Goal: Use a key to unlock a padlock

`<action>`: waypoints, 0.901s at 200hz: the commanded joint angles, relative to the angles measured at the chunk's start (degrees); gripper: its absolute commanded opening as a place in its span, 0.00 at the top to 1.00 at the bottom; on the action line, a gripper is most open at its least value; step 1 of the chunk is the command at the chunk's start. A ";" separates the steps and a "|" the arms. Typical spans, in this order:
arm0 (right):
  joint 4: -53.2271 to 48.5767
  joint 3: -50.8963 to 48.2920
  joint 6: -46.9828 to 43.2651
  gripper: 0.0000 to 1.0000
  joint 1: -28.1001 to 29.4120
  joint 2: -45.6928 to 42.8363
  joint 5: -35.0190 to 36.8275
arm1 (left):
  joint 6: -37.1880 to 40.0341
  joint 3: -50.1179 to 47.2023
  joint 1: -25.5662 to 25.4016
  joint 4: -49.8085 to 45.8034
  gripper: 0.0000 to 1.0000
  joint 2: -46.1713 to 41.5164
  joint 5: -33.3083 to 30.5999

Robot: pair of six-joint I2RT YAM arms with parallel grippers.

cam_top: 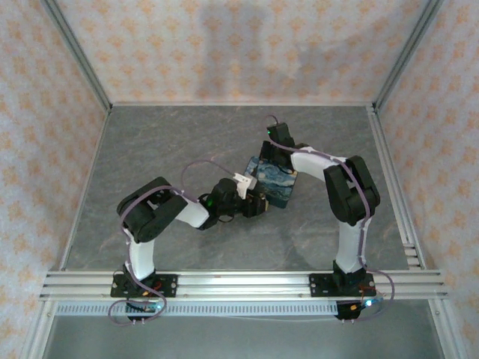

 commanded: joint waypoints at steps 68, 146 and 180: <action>-4.16 -0.51 -0.73 1.00 0.52 -1.07 -0.27 | 0.50 1.40 0.51 -2.41 0.49 -0.98 0.79; -3.76 -0.84 -0.45 1.00 0.54 -1.64 -0.53 | 0.15 4.79 -1.35 -2.06 0.41 5.72 -2.32; -3.20 -1.84 -0.03 1.00 0.61 -2.48 0.79 | 0.89 4.05 -3.14 -3.27 0.40 5.09 -10.94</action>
